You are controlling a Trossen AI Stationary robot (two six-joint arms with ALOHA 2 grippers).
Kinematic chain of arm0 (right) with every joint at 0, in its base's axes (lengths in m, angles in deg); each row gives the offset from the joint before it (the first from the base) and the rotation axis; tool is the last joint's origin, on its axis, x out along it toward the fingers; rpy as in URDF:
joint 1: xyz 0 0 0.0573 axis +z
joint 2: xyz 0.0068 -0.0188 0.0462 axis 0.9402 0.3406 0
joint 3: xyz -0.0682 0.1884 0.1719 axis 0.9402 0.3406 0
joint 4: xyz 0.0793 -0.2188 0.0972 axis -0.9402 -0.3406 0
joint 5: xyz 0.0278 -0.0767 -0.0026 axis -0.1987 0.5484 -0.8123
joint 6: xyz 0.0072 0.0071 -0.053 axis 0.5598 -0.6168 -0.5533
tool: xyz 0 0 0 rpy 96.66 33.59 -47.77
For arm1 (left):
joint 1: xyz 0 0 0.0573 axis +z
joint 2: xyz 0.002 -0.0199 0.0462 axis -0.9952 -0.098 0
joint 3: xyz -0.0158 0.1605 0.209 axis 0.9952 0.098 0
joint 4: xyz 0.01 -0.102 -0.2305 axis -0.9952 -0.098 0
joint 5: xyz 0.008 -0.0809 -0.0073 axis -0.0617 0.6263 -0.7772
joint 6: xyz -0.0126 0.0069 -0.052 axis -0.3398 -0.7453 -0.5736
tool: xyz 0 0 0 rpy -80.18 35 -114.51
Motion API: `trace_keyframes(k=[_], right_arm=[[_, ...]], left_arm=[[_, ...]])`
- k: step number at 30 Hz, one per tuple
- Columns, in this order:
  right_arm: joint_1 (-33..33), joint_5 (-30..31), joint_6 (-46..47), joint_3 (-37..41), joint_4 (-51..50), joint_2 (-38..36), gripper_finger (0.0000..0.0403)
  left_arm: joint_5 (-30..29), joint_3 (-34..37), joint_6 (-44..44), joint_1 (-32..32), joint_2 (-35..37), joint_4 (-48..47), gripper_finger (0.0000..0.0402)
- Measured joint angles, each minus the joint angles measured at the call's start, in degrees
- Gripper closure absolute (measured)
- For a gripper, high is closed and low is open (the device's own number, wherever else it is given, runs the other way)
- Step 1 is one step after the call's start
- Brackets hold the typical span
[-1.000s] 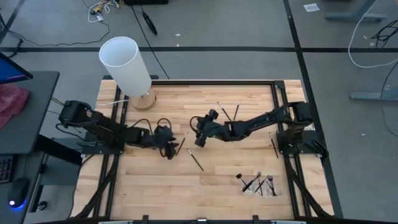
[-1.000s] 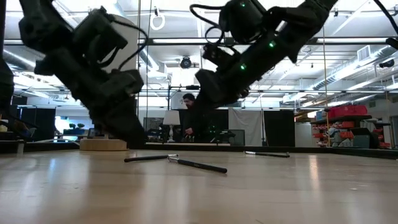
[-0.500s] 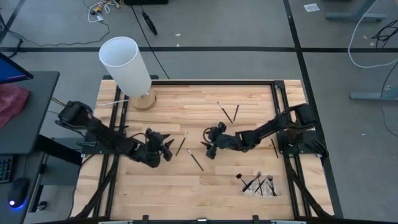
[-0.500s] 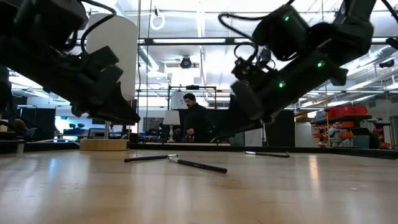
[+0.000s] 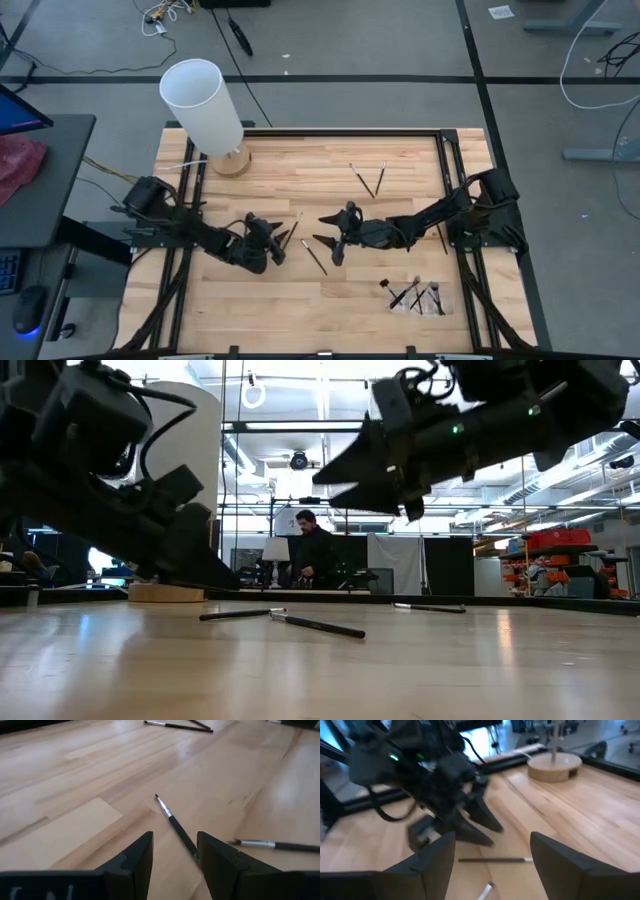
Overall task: Pick & Place Makeup Supplies
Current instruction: Put the silver makeup brush into the transparent organizer
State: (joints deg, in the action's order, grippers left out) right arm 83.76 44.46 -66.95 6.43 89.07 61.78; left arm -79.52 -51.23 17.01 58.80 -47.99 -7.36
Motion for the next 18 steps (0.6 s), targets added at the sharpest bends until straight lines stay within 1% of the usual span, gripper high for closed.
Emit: trace_keyframes(k=[2, 5, 10, 15, 18], right_arm=[[0.20, -0.05, -0.95, 0.01, 1.47, 0.00, 0.0142], [0.38, 0.08, -1.71, -0.01, 2.02, 0.00, 0.0142], [0.45, -0.01, -1.94, -0.01, 1.55, 0.00, 0.0142], [0.82, -0.05, -1.87, -0.01, 0.88, 0.00, 0.0142], [1.29, -0.12, -1.87, -0.01, 0.41, 0.00, 0.0142]], left_arm=[[0.48, -0.06, 0.67, 0.67, -1.93, 3.35, 0.0246], [2.94, -0.85, 2.84, 1.88, -4.38, 6.10, 0.0246], [7.49, -4.15, 6.64, 3.89, -8.30, 7.02, 0.0236], [6.74, -6.19, 6.52, 5.52, -11.08, 7.67, 0.0205], [6.73, -6.29, 5.79, 6.33, -11.92, 7.70, 0.0196]])
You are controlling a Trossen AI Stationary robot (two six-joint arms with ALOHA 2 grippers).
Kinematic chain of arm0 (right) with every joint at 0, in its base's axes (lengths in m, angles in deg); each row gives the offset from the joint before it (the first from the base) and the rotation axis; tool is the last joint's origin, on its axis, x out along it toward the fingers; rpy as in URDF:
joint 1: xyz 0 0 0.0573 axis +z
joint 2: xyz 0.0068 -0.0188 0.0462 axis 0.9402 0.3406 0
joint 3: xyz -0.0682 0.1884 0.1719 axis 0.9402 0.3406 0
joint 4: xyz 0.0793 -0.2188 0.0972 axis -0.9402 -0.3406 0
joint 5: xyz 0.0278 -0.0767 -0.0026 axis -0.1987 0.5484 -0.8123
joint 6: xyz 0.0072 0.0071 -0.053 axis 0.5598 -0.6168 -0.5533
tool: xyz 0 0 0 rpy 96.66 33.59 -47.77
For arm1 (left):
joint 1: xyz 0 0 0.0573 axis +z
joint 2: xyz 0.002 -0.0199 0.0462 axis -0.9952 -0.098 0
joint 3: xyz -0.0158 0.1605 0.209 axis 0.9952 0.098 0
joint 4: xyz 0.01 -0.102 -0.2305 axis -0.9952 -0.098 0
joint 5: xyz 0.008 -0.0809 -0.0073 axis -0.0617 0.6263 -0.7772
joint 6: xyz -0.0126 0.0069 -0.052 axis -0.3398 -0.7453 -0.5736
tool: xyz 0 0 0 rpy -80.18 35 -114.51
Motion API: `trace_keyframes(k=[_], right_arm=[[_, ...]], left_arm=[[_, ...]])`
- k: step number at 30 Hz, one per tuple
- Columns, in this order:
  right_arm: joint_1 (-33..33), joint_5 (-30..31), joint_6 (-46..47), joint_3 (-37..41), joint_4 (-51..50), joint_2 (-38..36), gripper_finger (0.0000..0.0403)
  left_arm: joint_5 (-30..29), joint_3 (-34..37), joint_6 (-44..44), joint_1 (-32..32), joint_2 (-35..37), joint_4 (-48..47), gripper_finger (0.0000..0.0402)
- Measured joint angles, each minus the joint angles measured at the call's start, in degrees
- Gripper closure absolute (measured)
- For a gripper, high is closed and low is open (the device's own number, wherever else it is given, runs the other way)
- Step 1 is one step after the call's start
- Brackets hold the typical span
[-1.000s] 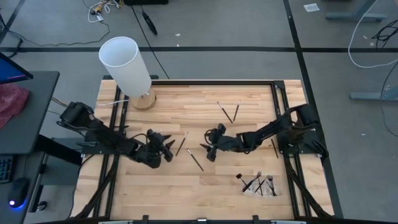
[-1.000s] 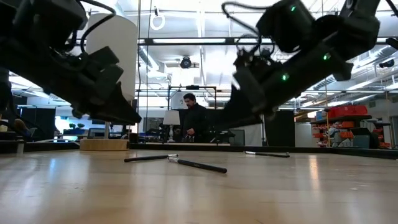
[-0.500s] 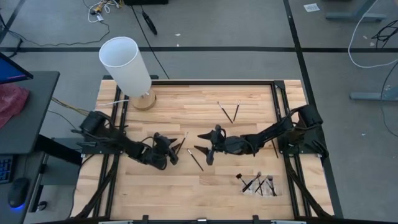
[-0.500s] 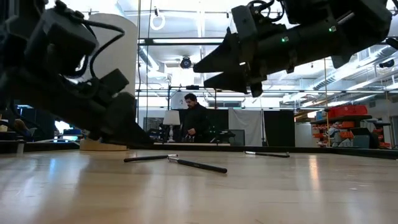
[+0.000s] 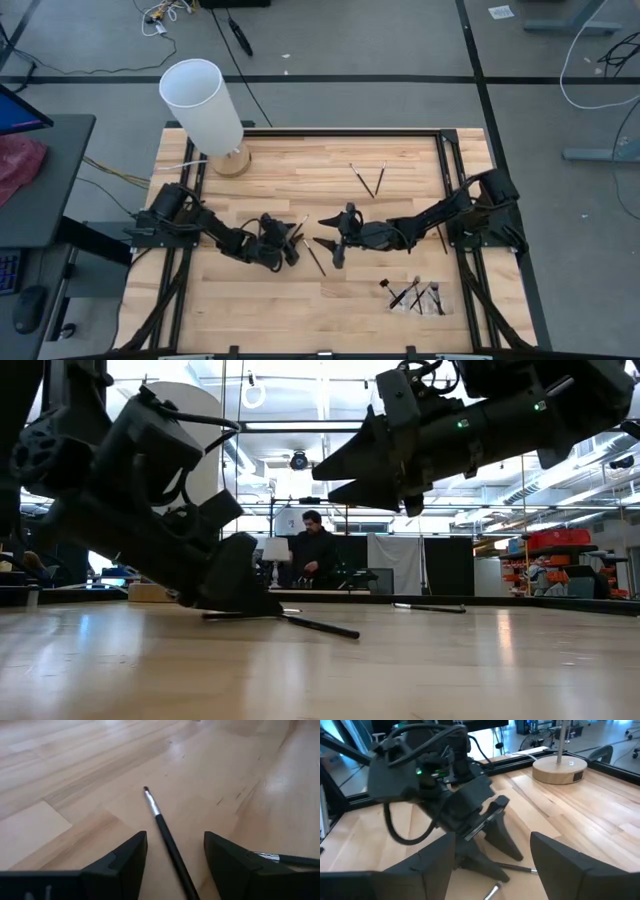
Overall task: Pick & Place Makeup Supplies
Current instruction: Put the silver makeup brush into the transparent organizer
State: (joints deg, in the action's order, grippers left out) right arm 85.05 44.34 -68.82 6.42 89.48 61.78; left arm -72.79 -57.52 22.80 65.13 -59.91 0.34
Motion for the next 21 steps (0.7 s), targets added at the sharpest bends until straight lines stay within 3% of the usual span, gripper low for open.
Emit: trace_keyframes(k=[15, 21], right_arm=[[0.52, 0.01, -0.57, 0.00, -0.08, 0.00, 0.0142], [0.68, 0.01, -0.57, 0.00, -0.08, 0.00, 0.0142]], left_arm=[[7.39, 0.38, 6.58, 5.48, -0.34, 0.29, 0.0222], [10.28, 0.31, 7.27, 7.08, -0.24, -1.02, 0.0256]])
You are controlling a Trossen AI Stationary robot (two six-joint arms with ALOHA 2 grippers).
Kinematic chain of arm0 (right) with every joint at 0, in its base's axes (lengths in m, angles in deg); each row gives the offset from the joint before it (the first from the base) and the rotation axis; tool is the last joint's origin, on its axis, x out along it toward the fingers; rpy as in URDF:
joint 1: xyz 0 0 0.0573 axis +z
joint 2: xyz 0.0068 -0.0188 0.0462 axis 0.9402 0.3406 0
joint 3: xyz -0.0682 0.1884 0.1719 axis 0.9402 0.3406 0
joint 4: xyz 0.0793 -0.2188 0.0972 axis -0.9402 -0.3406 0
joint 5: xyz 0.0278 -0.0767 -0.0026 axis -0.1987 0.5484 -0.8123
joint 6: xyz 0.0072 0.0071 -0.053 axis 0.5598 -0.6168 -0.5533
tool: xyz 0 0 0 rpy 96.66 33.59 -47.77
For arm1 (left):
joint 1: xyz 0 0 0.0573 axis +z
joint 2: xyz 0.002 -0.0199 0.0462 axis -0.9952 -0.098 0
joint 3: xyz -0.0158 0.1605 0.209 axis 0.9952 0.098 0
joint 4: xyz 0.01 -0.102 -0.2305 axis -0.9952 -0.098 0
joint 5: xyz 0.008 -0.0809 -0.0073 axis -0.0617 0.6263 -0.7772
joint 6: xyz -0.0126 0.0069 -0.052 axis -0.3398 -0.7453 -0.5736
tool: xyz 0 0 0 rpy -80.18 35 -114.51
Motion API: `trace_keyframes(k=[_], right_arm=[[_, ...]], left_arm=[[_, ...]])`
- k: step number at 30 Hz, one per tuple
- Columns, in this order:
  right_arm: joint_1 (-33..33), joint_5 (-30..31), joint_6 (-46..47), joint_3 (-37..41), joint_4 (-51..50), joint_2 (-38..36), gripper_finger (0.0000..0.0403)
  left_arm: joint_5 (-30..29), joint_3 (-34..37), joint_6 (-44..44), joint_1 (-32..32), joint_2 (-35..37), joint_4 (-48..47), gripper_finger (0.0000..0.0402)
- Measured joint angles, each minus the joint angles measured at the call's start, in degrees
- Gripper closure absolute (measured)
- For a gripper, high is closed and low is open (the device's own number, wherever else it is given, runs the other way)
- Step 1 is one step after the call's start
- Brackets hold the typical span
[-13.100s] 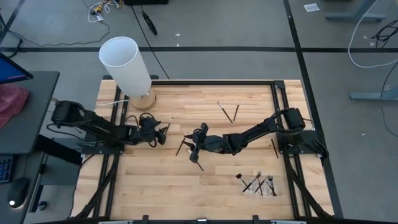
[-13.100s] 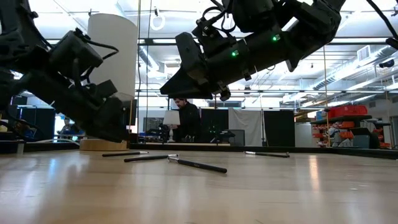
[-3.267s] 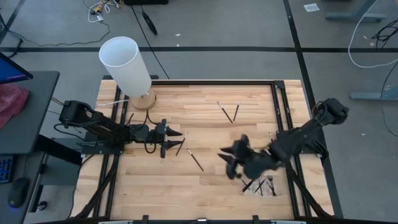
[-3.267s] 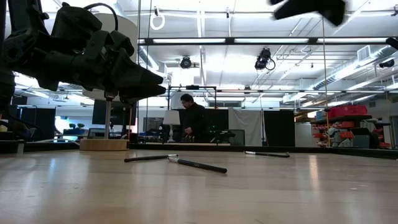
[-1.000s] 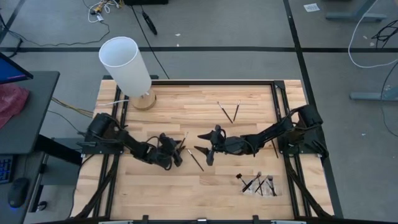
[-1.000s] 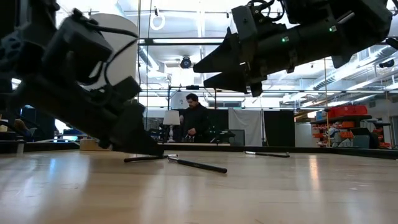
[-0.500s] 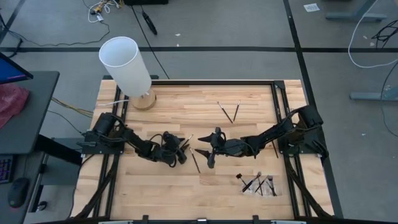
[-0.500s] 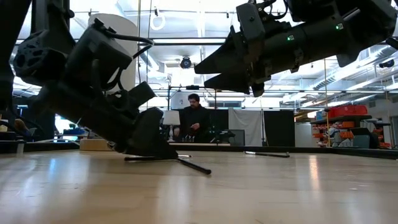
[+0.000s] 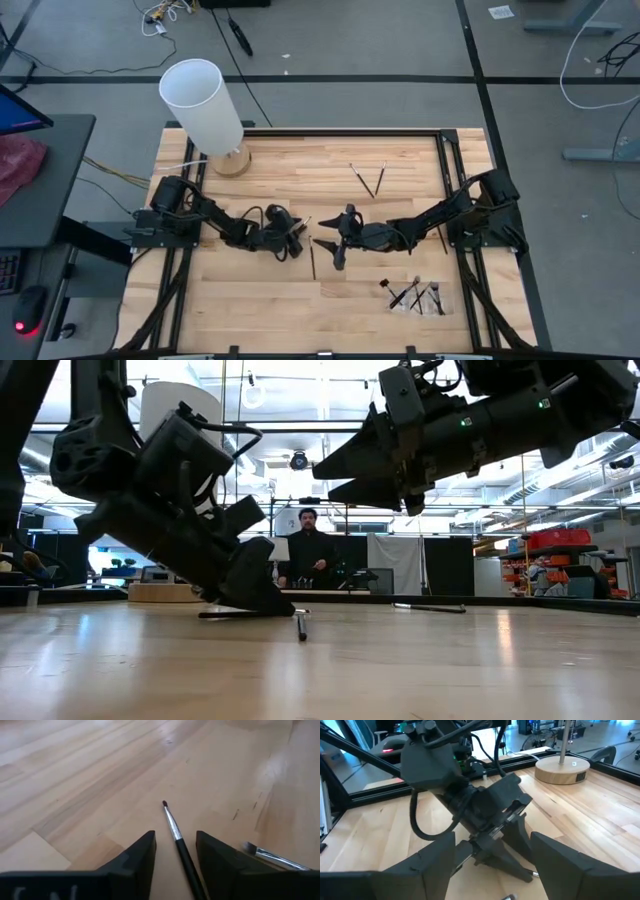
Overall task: Pick & Place Makeup Supplies
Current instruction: Put the silver makeup brush into the transparent organizer
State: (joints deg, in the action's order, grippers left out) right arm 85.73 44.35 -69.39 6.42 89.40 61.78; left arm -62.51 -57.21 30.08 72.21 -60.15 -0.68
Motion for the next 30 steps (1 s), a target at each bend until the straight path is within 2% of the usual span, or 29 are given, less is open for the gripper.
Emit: trace_keyframes(k=[7, 19, 24, 30], right_arm=[[0.01, -0.01, 0.00, 0.00, 0.00, 0.00, 0.0142], [0.37, -0.01, 0.00, 0.00, -0.04, 0.02, 0.0142], [0.58, 0.00, 0.00, 0.00, -0.04, 0.02, 0.0142], [0.58, 0.00, 0.02, 0.01, -0.07, 0.02, 0.0142]], left_arm=[[0.54, 1.77, -2.34, -0.71, 0.04, 2.00, 0.0294], [2.69, 2.69, -2.32, -2.72, 0.09, 3.85, 0.0234], [0.33, 2.68, -4.82, -3.95, 0.17, 1.66, 0.0234], [-0.03, 2.68, -7.97, -3.98, 0.22, 1.34, 0.0254]])
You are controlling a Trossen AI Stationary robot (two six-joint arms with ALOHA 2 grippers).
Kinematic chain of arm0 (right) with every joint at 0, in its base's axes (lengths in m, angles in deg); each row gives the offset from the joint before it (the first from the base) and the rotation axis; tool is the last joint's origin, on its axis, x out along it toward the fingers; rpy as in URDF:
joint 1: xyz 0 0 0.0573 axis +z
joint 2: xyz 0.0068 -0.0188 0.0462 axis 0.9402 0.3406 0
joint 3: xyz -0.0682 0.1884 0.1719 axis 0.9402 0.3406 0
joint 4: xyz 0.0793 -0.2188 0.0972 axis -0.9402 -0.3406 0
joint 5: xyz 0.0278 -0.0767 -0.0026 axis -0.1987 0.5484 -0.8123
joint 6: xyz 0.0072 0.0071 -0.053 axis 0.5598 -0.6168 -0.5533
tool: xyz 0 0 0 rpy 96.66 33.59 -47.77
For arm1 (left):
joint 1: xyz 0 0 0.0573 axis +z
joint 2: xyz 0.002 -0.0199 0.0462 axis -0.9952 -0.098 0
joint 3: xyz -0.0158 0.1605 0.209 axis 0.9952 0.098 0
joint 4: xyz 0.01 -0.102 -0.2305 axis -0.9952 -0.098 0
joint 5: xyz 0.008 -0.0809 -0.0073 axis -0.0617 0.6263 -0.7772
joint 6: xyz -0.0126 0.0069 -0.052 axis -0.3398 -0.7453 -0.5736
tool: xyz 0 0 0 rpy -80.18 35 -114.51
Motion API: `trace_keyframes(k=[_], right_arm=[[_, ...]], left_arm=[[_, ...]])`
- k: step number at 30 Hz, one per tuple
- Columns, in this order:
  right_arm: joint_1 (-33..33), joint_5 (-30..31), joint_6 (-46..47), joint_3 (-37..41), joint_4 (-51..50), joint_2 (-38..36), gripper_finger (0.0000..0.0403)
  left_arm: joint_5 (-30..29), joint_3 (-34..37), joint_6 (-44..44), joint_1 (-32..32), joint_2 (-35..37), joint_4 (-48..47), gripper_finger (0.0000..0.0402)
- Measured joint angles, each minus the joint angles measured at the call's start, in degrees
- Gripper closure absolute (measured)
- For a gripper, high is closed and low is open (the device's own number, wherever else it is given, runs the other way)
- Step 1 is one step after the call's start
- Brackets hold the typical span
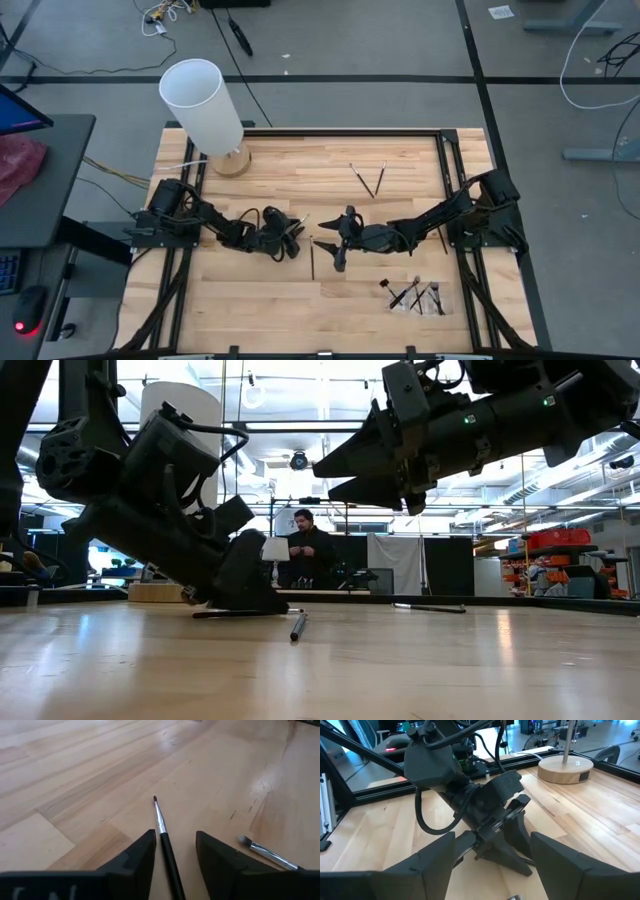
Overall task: Pick & Place Makeup Supplies
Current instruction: Put the silver makeup brush into the transparent organizer
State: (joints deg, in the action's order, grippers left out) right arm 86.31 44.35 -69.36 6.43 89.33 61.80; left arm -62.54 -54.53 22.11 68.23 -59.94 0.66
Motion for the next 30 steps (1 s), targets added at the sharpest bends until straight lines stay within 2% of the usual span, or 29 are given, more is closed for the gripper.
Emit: trace_keyframes(k=[8, 14, 17, 26, 30], right_arm=[[0.00, 0.00, 0.58, -0.01, 0.01, 0.00, 0.0142], [0.00, 0.00, 0.63, -0.01, 0.01, 0.00, 0.0142], [0.02, 0.00, 0.66, -0.01, 0.07, 0.00, 0.0142], [0.00, 0.00, 0.66, -0.01, 0.16, 0.00, 0.0142], [0.02, 0.00, 0.63, -0.01, 0.17, 0.00, 0.0142]], left_arm=[[-0.07, 0.02, -2.01, -0.02, 0.07, -0.44, 0.0290], [0.61, 0.02, -2.15, -0.11, 0.27, -0.68, 0.0295], [2.12, 0.02, -2.12, -0.09, 1.52, -2.52, 0.0295], [4.85, 0.10, -0.18, -0.55, 9.31, -16.06, 0.0296], [4.69, 0.15, 1.18, -0.79, 9.70, -16.62, 0.0296]])
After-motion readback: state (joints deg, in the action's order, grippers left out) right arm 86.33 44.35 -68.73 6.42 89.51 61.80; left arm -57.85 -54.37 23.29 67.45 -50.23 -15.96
